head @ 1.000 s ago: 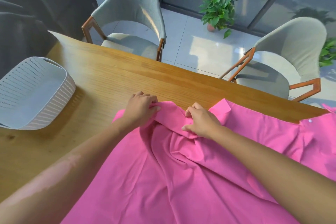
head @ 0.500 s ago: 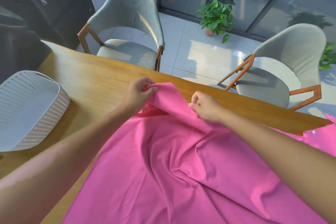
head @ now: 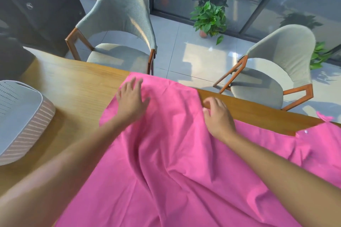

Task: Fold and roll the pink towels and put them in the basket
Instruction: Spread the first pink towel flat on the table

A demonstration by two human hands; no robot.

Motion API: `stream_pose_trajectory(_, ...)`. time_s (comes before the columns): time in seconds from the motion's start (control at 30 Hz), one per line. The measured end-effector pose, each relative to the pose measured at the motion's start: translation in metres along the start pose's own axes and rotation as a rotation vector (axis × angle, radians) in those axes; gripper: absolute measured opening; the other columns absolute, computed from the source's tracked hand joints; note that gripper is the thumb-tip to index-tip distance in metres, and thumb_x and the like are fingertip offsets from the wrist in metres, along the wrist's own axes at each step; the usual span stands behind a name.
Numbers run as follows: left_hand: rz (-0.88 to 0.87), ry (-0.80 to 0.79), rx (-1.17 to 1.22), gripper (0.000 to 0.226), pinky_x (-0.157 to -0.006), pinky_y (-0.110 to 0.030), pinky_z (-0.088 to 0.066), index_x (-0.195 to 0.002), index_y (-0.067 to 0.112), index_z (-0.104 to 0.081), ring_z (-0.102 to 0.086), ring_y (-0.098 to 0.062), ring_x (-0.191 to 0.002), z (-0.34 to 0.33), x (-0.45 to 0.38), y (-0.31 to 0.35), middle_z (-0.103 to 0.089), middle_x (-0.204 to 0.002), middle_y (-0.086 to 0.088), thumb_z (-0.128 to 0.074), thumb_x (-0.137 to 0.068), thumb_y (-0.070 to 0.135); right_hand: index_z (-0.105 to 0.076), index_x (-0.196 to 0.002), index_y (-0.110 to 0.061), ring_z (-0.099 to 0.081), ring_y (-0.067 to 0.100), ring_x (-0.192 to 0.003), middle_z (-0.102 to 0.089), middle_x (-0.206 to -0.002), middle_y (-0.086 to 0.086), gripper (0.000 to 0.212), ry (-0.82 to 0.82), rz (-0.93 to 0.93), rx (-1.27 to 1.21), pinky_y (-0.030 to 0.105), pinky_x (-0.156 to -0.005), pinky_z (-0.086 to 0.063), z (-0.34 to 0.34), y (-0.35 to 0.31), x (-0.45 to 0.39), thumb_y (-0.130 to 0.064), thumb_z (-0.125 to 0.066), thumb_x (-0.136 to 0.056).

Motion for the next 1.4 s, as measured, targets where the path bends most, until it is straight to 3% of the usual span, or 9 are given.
stream_pose_trajectory(0.17, 0.029, -0.215, -0.205, 0.085, -0.112, -0.073, 0.008, -0.156, 0.051, 0.007, 0.017, -0.036, -0.153, -0.063, 0.073, -0.015, 0.021, -0.167, 0.008, -0.033, -0.088, 0.082, -0.064, -0.122, -0.006, -0.061, 0.038, -0.112, -0.067, -0.122, 0.014, 0.031, 0.018, -0.134, 0.168, 0.048, -0.092, -0.048, -0.02, 0.076, 0.083, -0.019, -0.063, -0.094)
stream_pose_trajectory(0.3, 0.065, -0.147, -0.251, 0.077, -0.11, -0.073, 0.013, -0.151, 0.056, 0.017, 0.025, -0.034, -0.151, -0.067, 0.054, -0.027, 0.034, -0.162, 0.013, -0.012, -0.087, 0.087, -0.025, -0.158, -0.022, -0.016, 0.024, -0.153, -0.018, -0.166, 0.0, 0.066, -0.169, -0.166, 0.305, 0.044, -0.121, -0.022, -0.031, 0.1, 0.097, -0.053, -0.038, -0.102)
stream_pose_trajectory(0.4, 0.103, -0.146, -0.288, 0.074, -0.11, -0.074, 0.012, -0.152, 0.057, 0.014, 0.024, -0.036, -0.151, -0.063, 0.035, -0.026, 0.032, -0.163, 0.011, -0.009, -0.087, 0.086, 0.003, -0.16, -0.028, 0.007, 0.018, -0.154, 0.009, -0.167, -0.004, 0.073, -0.24, -0.219, 0.32, 0.043, -0.125, -0.006, -0.031, 0.115, 0.063, -0.064, -0.018, -0.1)
stream_pose_trajectory(0.5, 0.158, -0.163, -0.317, 0.077, -0.112, -0.074, 0.009, -0.156, 0.05, 0.007, 0.021, -0.042, -0.151, -0.058, 0.03, -0.014, 0.025, -0.166, 0.004, -0.015, -0.09, 0.083, 0.007, -0.16, -0.027, 0.01, 0.02, -0.154, 0.015, -0.167, -0.001, 0.074, -0.319, -0.251, 0.293, 0.044, -0.125, -0.003, -0.019, 0.126, 0.015, -0.064, -0.019, -0.1)
stream_pose_trajectory(0.67, 0.048, -0.027, -0.243, 0.074, -0.118, -0.064, 0.009, -0.162, 0.03, -0.003, 0.021, -0.039, -0.152, -0.064, 0.048, 0.063, 0.017, -0.168, -0.005, -0.027, -0.1, 0.064, -0.001, -0.16, -0.031, 0.005, 0.023, -0.155, 0.007, -0.168, 0.001, 0.073, -0.305, -0.23, 0.251, 0.043, -0.125, -0.002, 0.012, 0.143, 0.002, -0.065, -0.023, -0.1)
stream_pose_trajectory(0.87, -0.324, -0.206, -0.18, 0.069, -0.123, -0.055, -0.003, -0.161, 0.031, -0.011, 0.009, -0.03, -0.156, -0.129, 0.112, 0.204, 0.002, -0.17, 0.001, -0.035, -0.102, 0.057, -0.029, -0.156, -0.022, -0.018, 0.028, -0.151, -0.024, -0.164, 0.008, 0.058, -0.035, -0.299, 0.207, 0.044, -0.123, -0.016, 0.076, 0.231, 0.081, -0.05, -0.031, -0.105)
stream_pose_trajectory(1.03, -0.429, -0.315, -0.122, 0.068, -0.124, -0.045, -0.01, -0.161, 0.028, -0.015, 0.0, -0.024, -0.156, -0.192, 0.166, 0.297, -0.006, -0.17, -0.002, -0.041, -0.103, 0.05, -0.062, -0.125, -0.005, -0.049, 0.036, -0.125, -0.06, -0.131, 0.019, 0.035, 0.07, -0.388, 0.284, 0.047, -0.106, -0.039, 0.131, 0.358, 0.139, -0.027, -0.05, -0.101)
stream_pose_trajectory(1.27, -0.44, -0.327, -0.149, 0.054, -0.123, -0.044, -0.017, -0.159, 0.036, -0.023, -0.011, -0.024, -0.155, -0.26, 0.17, 0.374, -0.012, -0.169, 0.0, -0.038, -0.107, 0.031, -0.054, -0.134, -0.004, -0.049, 0.04, -0.126, -0.054, -0.136, 0.022, 0.039, 0.075, -0.533, 0.132, 0.043, -0.105, -0.039, 0.16, 0.484, 0.142, -0.019, -0.053, -0.099)
stream_pose_trajectory(1.4, -0.481, -0.251, -0.231, 0.057, -0.11, -0.055, -0.039, -0.157, 0.031, -0.031, -0.036, -0.034, -0.143, -0.274, 0.138, 0.401, -0.024, -0.165, 0.0, -0.042, -0.104, 0.013, -0.049, -0.137, -0.009, -0.049, 0.038, -0.126, -0.055, -0.135, 0.019, 0.044, 0.086, -0.585, -0.019, 0.043, -0.103, -0.041, 0.158, 0.524, 0.117, -0.029, -0.054, -0.099)
Point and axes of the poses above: each hand's wrist, its own x-axis away from the middle knuckle, its own z-axis out of the back of the hand, y = z × x, the point moved 2 cm from there along -x, towards the middle knuckle
